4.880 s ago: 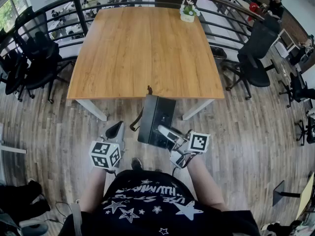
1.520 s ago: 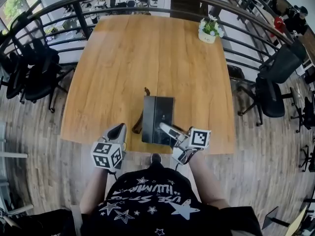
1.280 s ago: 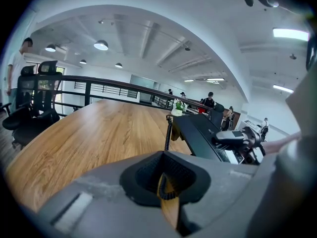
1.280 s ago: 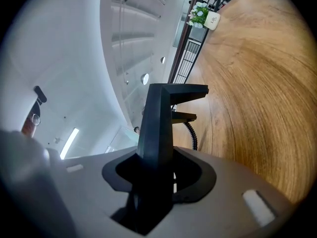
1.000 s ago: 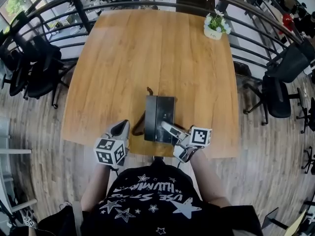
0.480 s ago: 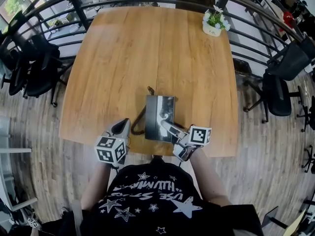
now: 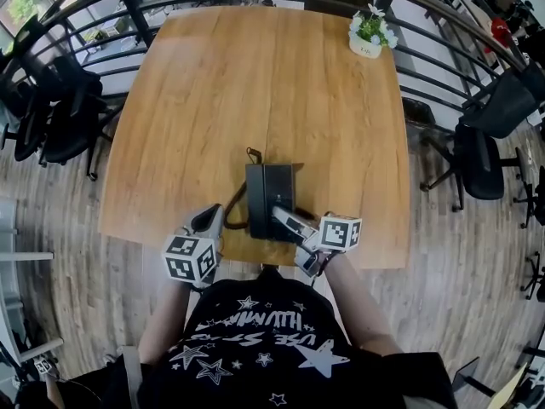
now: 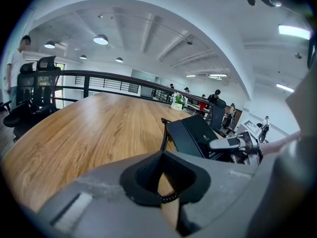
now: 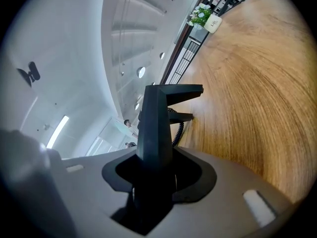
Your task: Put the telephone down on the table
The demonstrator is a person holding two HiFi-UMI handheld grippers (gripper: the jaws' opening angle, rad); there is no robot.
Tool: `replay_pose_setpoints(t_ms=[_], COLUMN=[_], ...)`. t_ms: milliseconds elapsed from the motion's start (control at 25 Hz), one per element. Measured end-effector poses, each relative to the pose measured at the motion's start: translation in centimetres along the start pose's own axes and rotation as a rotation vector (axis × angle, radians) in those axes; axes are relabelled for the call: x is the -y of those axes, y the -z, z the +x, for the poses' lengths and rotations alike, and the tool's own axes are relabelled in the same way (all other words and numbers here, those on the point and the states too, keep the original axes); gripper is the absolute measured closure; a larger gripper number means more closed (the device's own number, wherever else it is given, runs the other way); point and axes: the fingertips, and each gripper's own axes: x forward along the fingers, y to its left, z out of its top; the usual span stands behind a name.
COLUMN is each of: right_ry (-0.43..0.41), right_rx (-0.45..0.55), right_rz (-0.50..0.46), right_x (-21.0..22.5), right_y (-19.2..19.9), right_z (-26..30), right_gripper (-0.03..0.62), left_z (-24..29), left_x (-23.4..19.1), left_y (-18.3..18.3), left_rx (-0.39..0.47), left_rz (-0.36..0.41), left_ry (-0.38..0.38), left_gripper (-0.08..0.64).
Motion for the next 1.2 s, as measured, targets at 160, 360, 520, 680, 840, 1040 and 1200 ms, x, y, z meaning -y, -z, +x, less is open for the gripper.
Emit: replay_pose_setpoints(t_ms=[160,360,520,680,840,1040,1200], right_ry=[0.019,0.054,0.165,0.232,0.297,0.320,0.315], right_rx=[0.020,0.030,-0.018,-0.064,-0.099,-0.129,-0.166], right_rz=[-0.004,-0.014,-0.097,-0.149,-0.196,-0.194,-0.214], right_x=[0.1,0.4,1.6,1.8,2.6,3.8,4.0], right_y=[-0.1,-0.1,0.2,0.1,-0.1,0.2,0.2], right_z=[0.2,0.2,-0.1,-0.2,-0.7,-1.4,-1.2], right_gripper=[0.423,0.422,0.421,0.399,0.355,0.321,0.309], left_z=[-0.1,-0.2,-0.4,-0.5,-0.7,-0.8,-0.8], left_x=[-0.2,0.1,0.3,0.7,0.8,1.1,1.0], left_y=[0.2,0.3,0.4,0.7,0.9,1.2,1.1], left_rx=[-0.005,-0.005,-0.002,-0.009,-0.009,-0.003,0.003], left_rz=[-0.004,0.002,0.006,0.014,0.011,0.006,0.005], left_ry=[-0.006,-0.007,-0.011,-0.014,-0.015,-0.017,-0.021], left_gripper=[0.558,0.558,0.558,0.558,0.558,0.558,0.558])
